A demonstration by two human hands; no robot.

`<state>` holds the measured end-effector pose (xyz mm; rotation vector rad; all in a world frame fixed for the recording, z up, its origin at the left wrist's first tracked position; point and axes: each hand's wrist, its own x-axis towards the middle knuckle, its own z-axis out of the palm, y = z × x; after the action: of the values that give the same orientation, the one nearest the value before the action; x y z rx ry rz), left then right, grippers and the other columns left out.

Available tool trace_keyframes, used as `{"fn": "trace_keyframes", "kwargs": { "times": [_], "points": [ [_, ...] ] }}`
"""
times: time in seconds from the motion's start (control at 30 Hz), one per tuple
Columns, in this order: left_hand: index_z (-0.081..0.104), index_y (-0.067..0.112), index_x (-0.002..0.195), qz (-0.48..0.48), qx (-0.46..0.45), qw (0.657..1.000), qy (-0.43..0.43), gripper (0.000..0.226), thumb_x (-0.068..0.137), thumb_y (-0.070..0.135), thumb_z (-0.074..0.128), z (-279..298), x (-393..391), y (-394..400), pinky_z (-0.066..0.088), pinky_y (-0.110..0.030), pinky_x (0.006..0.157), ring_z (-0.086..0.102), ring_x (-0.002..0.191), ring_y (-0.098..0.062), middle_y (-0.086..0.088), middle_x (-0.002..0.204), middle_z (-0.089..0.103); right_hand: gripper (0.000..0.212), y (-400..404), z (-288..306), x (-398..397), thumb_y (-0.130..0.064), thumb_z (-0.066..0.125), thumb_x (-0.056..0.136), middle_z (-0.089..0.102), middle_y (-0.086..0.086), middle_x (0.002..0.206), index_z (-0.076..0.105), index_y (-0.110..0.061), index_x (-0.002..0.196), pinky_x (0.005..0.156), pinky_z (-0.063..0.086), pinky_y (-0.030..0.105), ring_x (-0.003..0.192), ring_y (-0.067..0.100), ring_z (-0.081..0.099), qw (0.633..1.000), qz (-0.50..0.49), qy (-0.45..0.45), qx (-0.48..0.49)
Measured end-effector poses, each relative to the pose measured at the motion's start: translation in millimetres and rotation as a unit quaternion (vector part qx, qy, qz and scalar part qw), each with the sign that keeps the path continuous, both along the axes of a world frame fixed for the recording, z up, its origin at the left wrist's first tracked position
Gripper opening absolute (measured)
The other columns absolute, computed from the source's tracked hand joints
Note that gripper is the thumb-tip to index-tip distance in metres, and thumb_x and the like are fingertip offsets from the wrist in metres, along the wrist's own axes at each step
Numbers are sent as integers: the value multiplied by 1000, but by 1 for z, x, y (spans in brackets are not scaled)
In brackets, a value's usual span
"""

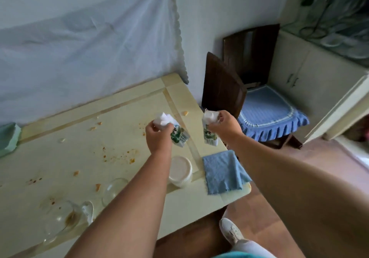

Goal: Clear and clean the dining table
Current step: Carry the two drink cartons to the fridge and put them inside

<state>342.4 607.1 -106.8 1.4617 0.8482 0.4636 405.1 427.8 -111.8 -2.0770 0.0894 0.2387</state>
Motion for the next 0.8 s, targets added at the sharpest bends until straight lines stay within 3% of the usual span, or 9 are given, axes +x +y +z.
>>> {"fn": "trace_keyframes", "kwargs": {
  "times": [0.1, 0.27, 0.43, 0.53, 0.67, 0.8],
  "points": [
    [61, 11, 98, -114, -94, 989, 24, 20, 79, 11, 65, 6, -6, -23, 39, -16, 45, 51, 51, -7, -2, 75, 59, 34, -31, 0, -18, -24, 73, 75, 60, 0, 85, 54, -14, 101, 53, 47, 29, 74, 16, 61, 995, -90, 15, 36],
    [62, 16, 89, -233, -166, 955, 79, 18, 72, 21, 65, -3, -10, -54, 47, -25, 59, 61, 68, -25, -9, 76, 64, 37, -68, 6, -38, -28, 74, 79, 61, -3, 91, 53, -18, 108, 76, 54, 36, 81, 13, 60, 984, -157, 27, 82],
    [67, 13, 92, -327, -200, 918, 105, 17, 80, 24, 64, -3, -8, -94, 50, -29, 64, 63, 67, -24, -6, 70, 66, 46, -106, 10, -57, -36, 74, 77, 66, 4, 103, 58, -15, 116, 79, 57, 39, 89, 20, 66, 973, -192, 38, 120],
    [70, 12, 97, -357, -219, 900, 123, 26, 80, 31, 67, -5, -3, -122, 55, -45, 79, 68, 78, -30, -13, 81, 71, 37, -128, 16, -67, -35, 73, 78, 68, 5, 96, 62, -16, 107, 74, 56, 36, 85, 21, 67, 969, -204, 39, 136],
    [70, 17, 111, -403, -211, 882, 122, 48, 72, 44, 69, -8, -3, -169, 50, -52, 91, 66, 104, -36, -17, 109, 71, 24, -167, 20, -81, -33, 69, 82, 66, 6, 87, 63, -14, 94, 64, 50, 32, 73, 19, 60, 961, -234, 26, 145],
    [70, 18, 112, -454, -203, 857, 133, 46, 78, 49, 64, -6, -13, -223, 54, -49, 84, 68, 94, -34, -16, 109, 72, 22, -212, 23, -105, -39, 69, 80, 64, 8, 81, 62, -18, 80, 59, 46, 29, 66, 17, 55, 954, -256, 19, 152]
  ]
}}
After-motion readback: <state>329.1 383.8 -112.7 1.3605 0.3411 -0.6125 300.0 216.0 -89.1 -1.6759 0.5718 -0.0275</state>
